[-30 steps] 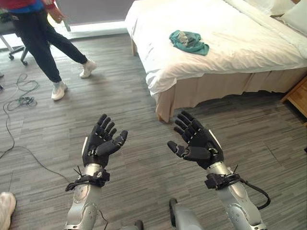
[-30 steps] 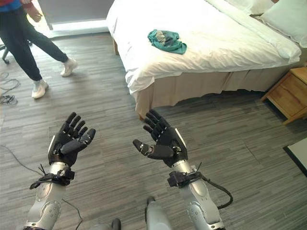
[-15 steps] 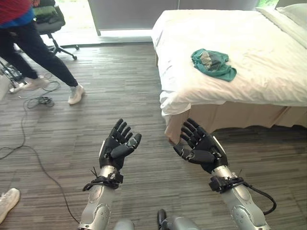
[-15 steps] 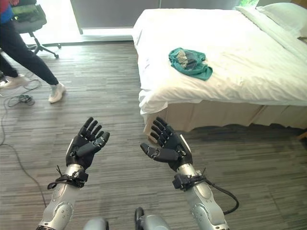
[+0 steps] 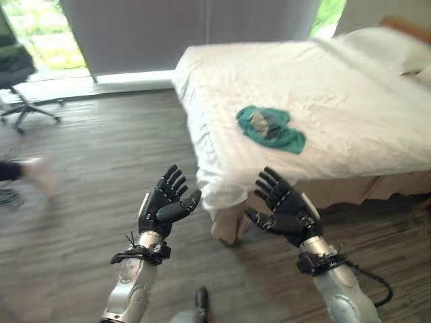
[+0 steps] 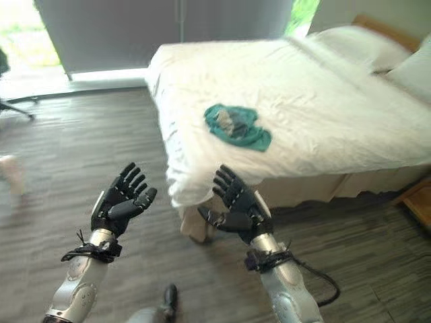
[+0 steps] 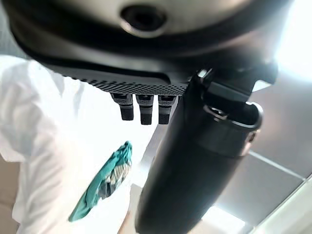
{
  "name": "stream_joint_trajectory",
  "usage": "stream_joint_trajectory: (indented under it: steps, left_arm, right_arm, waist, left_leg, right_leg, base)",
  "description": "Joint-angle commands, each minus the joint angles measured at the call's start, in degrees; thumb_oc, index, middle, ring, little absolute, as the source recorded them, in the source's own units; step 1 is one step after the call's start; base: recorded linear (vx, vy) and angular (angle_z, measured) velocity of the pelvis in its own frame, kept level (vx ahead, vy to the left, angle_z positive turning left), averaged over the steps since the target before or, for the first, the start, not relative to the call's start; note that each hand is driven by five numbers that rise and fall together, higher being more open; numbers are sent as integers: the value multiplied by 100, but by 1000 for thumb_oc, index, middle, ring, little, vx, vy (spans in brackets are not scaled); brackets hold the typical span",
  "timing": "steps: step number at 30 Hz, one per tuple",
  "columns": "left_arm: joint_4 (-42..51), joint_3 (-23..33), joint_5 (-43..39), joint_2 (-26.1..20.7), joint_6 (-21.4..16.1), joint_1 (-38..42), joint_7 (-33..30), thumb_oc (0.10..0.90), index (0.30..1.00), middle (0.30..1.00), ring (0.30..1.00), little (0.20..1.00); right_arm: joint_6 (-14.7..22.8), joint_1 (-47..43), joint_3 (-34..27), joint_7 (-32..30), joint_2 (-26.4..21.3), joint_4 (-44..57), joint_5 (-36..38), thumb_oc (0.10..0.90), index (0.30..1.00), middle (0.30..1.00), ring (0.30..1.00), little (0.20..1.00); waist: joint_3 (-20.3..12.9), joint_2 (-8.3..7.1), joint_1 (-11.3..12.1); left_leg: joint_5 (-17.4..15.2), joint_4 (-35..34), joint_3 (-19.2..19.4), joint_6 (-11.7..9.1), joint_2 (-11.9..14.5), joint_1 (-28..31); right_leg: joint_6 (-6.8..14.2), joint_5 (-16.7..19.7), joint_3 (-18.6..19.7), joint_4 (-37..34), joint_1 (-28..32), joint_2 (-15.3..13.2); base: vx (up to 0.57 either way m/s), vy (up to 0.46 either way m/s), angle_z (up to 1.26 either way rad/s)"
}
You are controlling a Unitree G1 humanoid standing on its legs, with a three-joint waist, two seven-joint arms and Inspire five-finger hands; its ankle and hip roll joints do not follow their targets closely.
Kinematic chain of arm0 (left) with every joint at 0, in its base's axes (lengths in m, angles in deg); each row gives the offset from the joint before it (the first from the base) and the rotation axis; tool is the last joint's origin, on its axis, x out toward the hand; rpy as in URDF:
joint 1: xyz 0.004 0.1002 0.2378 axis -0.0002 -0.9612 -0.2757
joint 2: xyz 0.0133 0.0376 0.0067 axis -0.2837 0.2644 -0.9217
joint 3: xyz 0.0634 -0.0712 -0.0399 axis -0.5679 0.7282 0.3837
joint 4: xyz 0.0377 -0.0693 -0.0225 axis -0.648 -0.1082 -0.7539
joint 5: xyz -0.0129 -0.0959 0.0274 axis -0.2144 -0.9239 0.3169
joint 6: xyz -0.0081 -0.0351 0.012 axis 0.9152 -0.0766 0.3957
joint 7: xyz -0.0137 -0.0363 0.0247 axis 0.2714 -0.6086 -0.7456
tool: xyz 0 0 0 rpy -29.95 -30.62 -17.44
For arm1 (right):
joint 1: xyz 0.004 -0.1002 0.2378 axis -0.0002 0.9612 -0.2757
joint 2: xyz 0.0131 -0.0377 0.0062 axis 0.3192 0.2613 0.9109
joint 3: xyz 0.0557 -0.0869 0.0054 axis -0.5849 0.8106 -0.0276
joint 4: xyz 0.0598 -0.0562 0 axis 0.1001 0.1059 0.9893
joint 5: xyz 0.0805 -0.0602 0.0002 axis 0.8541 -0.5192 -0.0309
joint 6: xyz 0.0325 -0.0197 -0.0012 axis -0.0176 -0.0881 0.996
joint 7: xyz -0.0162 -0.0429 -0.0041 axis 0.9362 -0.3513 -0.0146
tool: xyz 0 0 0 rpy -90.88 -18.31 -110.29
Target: Pick up bed clothes into laundry basket.
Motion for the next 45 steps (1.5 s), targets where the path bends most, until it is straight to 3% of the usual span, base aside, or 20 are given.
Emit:
stream_joint_trajectory:
  steps: [1,2,3,4,7,8,9,11,15,16,17,19,21,23,25,27,28,30,35,45]
  left_arm:
    - [812,36,475,-60,-466,606,425,800,900,900,900,900]
    - [806,8,497,-150,-489,750,306,800,900,900,900,900]
    - [803,9,496,-149,-491,756,306,800,900,900,900,900]
    - [768,33,657,-304,-529,918,206,800,900,900,900,900]
    - [868,144,780,-380,-566,1027,83,800,900,900,900,900]
    - [985,274,834,-418,-643,1184,-3,800,900,900,900,900]
    - [970,319,790,-425,-699,1293,-31,800,900,900,900,900]
    - [911,359,845,-417,-761,1536,-210,800,900,900,900,900]
    - [947,385,993,-567,-847,1778,-363,800,900,900,900,900]
    - [335,569,1657,-908,-945,2416,-779,800,900,900,900,900]
    - [305,556,1661,-911,-960,2446,-786,800,900,900,900,900]
    - [-633,289,2234,-1453,-768,3314,-1162,800,900,900,900,900]
    - [-1641,-162,2839,-2236,-555,4359,-1287,800,900,900,900,900]
    - [-2805,-830,2991,-2572,-387,5321,-1181,800,900,900,900,900]
    - [-3253,-1012,2956,-2683,-373,5640,-1118,800,900,900,900,900]
    - [-4749,-1923,3464,-2994,-214,6916,-892,800,900,900,900,900]
    - [-4753,-1930,3463,-2992,-216,6924,-892,800,900,900,900,900]
    - [-5657,-2305,3677,-2982,-206,7678,-863,800,900,900,900,900]
    - [-6383,-2188,3164,-2905,-194,8037,-666,800,900,900,900,900]
    - [-6676,-2312,3220,-2733,-138,8498,-749,800,900,900,900,900]
  right_arm:
    - [512,-735,-305,173,124,633,-127,800,900,900,900,900]
    - [513,-846,-198,185,189,640,-182,800,900,900,900,900]
    - [512,-852,-199,184,189,639,-183,800,900,900,900,900]
    - [520,-900,-98,204,257,637,-209,800,900,900,900,900]
    - [506,-789,-93,201,371,628,-145,800,900,900,900,900]
    - [499,-612,-192,215,392,624,-85,800,900,900,900,900]
    - [494,-477,-273,251,413,631,-4,800,900,900,900,900]
    - [513,-290,-331,285,441,622,123,800,900,900,900,900]
    - [507,-122,-349,399,415,670,133,800,900,900,900,900]
    - [478,-128,-376,389,312,505,373,800,900,900,900,900]
    - [481,-141,-381,392,316,497,375,800,900,900,900,900]
    - [418,-66,-368,497,112,470,367,800,900,900,900,900]
    - [373,75,-384,597,34,427,551,800,900,900,900,900]
    - [302,119,-192,665,10,303,808,800,900,900,900,900]
    - [242,151,-148,718,4,316,845,800,900,900,900,900]
    - [81,298,8,916,-130,383,867,800,900,900,900,900]
    - [81,297,6,916,-126,383,867,800,900,900,900,900]
    - [3,337,102,1040,-210,384,991,800,900,900,900,900]
    - [-86,319,128,1086,-307,386,1118,800,900,900,900,900]
    - [-12,211,96,1053,-312,364,1185,800,900,900,900,900]
  waist:
    - [-8,157,109]
    - [116,151,38]
    - [101,167,50]
    - [231,271,-79]
    - [260,338,-186]
    - [210,390,-315]
    - [178,351,-443]
    - [150,270,-570]
    - [58,218,-609]
    - [-92,233,-656]
    - [-79,231,-659]
    - [-189,347,-819]
    - [-180,473,-995]
    - [-117,590,-1163]
    - [-82,614,-1211]
    - [41,734,-1373]
    - [43,730,-1369]
    - [165,808,-1473]
    - [330,921,-1611]
    - [650,1001,-1802]
  left_leg:
    - [-850,659,244,-1033,733,110]
    - [-990,620,376,-896,731,327]
    - [-971,611,385,-902,753,303]
    - [-1058,539,470,-856,856,519]
    - [-1183,504,472,-847,903,723]
    - [-1269,395,425,-935,931,893]
    - [-1325,340,346,-985,843,970]
    - [-1406,291,291,-1039,783,1111]
    - [-1460,298,164,-1088,759,1159]
    - [-1401,132,144,-1142,763,1259]
    - [-1398,123,137,-1143,764,1267]
    - [-1332,-10,135,-1198,821,1321]
    - [-1267,-108,156,-1258,886,1366]
    - [-1195,-165,210,-1311,946,1356]
    - [-1175,-193,232,-1329,966,1364]
    - [-1061,-311,369,-1402,1023,1349]
    - [-1061,-312,370,-1402,1022,1350]
    - [-938,-421,464,-1467,1075,1267]
    - [-840,-548,615,-1519,1111,1144]
    - [-821,-567,807,-1549,1116,957]
  right_leg:
    - [302,983,81,186,-803,-482]
    - [662,1552,51,1402,-1498,-504]
    - [658,1578,61,1396,-1531,-482]
    - [787,1781,-86,1923,-2007,-494]
    - [659,1625,-318,1906,-2306,-730]
    - [557,1456,-325,1182,-2444,-882]
    - [534,1423,-150,445,-2507,-863]
    - [551,1527,35,-354,-2297,-883]
    - [574,1573,299,-538,-2148,-852]
    - [498,1623,429,-662,-1995,-787]
    - [496,1624,421,-670,-1983,-787]
    - [457,1615,400,-825,-1838,-725]
    - [447,1589,397,-850,-1799,-669]
    - [442,1586,415,-841,-1846,-625]
    - [446,1591,418,-853,-1856,-624]
    - [477,1631,421,-914,-1936,-589]
    - [477,1631,422,-913,-1936,-589]
    - [501,1673,429,-947,-2069,-563]
    - [522,1766,483,-1056,-2253,-544]
    - [548,1819,637,-1013,-2573,-537]
  base:
    - [187,109,-59]
    - [117,75,-59]
    - [219,158,-62]
    - [92,80,-29]
    - [228,81,-20]
    - [287,-14,-8]
    - [374,-17,8]
    - [242,-50,17]
    - [106,-74,53]
    - [134,-110,45]
    - [212,-168,29]
    - [146,-98,3]
    - [116,-83,17]
    - [44,-51,7]
    - [44,-33,-5]
    - [72,-57,-13]
    - [40,-42,-5]
    - [6,-37,-17]
    - [2,-11,-20]
    - [3,15,-10]
